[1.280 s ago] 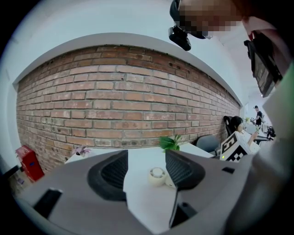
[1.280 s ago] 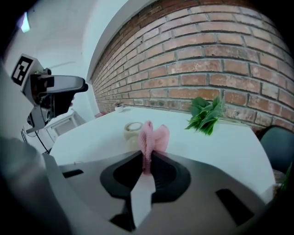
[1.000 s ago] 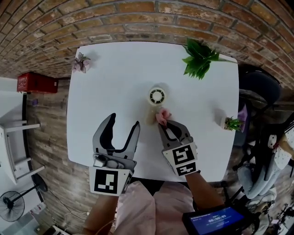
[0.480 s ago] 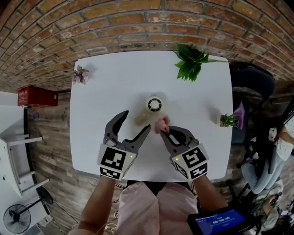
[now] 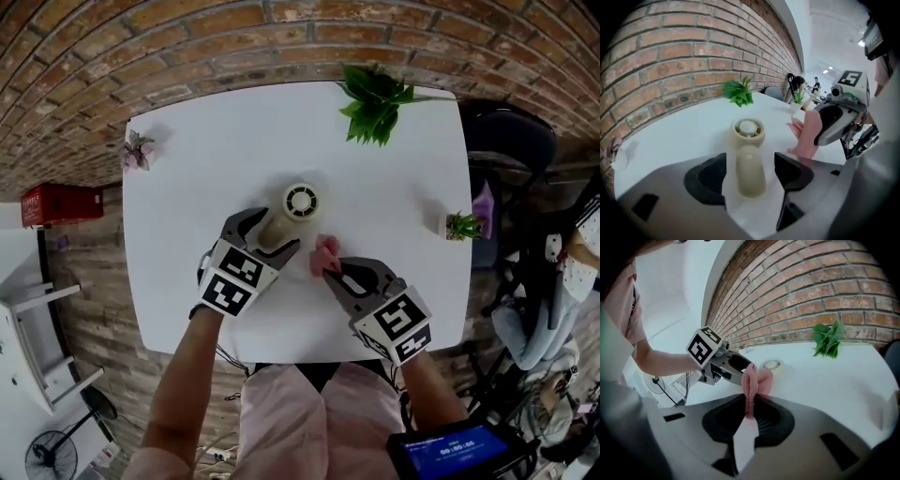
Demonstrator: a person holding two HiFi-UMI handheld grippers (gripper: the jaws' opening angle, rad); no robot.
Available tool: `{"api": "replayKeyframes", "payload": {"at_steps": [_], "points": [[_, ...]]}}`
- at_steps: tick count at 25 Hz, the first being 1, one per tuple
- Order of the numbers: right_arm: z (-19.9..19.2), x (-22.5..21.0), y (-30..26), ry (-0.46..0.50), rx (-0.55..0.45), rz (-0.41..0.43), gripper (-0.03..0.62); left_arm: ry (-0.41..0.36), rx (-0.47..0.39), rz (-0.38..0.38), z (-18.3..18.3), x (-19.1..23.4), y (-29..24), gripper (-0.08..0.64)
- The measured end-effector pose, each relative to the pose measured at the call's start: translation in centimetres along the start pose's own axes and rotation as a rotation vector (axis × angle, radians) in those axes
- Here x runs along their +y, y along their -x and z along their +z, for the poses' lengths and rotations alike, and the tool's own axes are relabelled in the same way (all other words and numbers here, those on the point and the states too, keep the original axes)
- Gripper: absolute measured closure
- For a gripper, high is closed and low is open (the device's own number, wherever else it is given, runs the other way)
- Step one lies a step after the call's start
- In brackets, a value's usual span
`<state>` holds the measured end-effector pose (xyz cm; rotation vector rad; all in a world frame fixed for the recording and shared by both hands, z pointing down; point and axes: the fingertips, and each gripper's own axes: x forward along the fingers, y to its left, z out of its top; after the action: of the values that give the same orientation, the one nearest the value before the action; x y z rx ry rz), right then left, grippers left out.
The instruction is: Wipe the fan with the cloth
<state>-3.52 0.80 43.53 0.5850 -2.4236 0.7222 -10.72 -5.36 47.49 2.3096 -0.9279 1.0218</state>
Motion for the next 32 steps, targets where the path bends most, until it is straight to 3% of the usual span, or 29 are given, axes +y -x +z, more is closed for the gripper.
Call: {"api": "replayKeyframes", "payload": {"at_steps": [2,6,10,18,32], "points": [[-0.3,0.1,-0.3,-0.001,0.013,0.009,0.541,-0.022,0.032,-0.012,-0.3,0.3,-0.5,0.242],[-0.7,0.1,-0.7,0.000,0.031,0.022,0.541,-0.089,0.110,-0.027,-1.2,0.6,-1.3,0.359],[-1.0,0.4,-1.7,0.001,0.065,0.055,0.541,-0.142,0.171,-0.051,-1.4,0.5,-1.4,0.362],[-1.0,0.8,-5.3,-0.018,0.142,0.103,0.543,-0.171,0.185,-0.065,-1.5,0.3,-1.4,0.362],[0.9,-2.5,-7.9,-0.148,0.115,-0.118,0.546,-0.174,0.184,-0.110,-1.5,0.2,-1.3,0.365]]}}
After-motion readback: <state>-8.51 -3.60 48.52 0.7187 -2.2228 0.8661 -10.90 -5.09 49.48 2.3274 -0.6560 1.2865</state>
